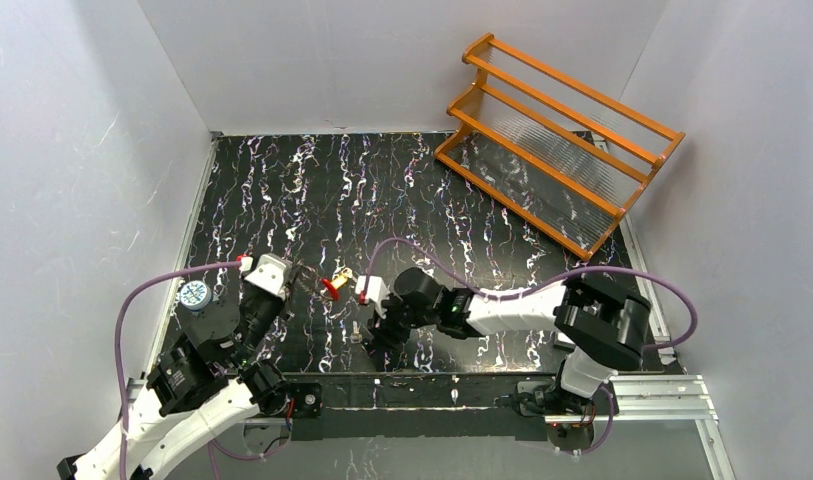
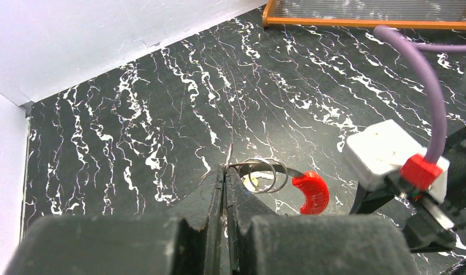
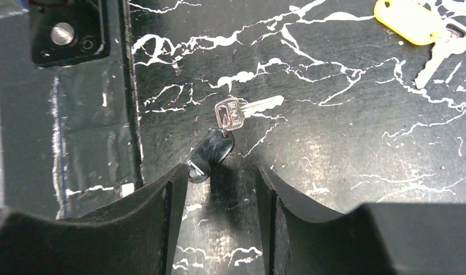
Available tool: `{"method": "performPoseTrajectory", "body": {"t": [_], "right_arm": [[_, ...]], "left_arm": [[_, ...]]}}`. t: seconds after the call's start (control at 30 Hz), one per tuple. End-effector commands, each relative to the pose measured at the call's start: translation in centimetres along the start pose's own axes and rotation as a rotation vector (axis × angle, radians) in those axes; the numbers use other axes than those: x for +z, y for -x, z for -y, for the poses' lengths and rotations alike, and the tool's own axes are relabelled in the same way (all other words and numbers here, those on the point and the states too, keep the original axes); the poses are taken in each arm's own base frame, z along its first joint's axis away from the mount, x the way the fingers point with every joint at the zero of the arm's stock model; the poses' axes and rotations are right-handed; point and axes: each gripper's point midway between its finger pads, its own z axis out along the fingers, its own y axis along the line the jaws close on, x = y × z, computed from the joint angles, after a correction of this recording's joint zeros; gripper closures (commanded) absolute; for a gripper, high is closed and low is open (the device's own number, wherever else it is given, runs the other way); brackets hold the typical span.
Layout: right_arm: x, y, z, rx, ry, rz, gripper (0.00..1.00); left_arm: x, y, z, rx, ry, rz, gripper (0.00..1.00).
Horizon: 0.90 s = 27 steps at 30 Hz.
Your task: Put the keys on the keyring
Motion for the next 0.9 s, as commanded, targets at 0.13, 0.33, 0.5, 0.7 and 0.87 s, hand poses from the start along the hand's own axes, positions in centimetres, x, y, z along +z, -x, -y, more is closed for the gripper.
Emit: {"method": "performPoseTrajectory", "body": {"t": [0.13, 0.33, 0.5, 0.7, 0.87], "right_arm": [[3.1, 2.0, 1.2, -0.148, -0.115, 0.015, 0.49], [4.4, 1.7, 1.1, -0.151, -0.097, 0.0, 0.5], [5.0, 1.7, 0.8, -0.15, -0.075, 0.0, 0.55], [5.5, 1.8, 0.3, -0.141, -0.038, 0.007, 0.61], [6.0, 1.4, -0.4, -0.13, 0.008, -0.016, 0.69]], "left_arm": [[-0.7, 1.3, -0.8, -0.017, 0.024, 0.032, 1.0], [-0.6, 0.9, -0.6, -0.029, 0.02, 0.023, 1.0], [-0.6, 0.7, -0.6, -0.045, 0.023, 0.025, 1.0], [-0.5, 0.3, -0.4, -0.052, 0.019, 0.021, 1.0], [-0.6, 0.2, -0.4, -0.052, 0.019, 0.02, 1.0]]}}
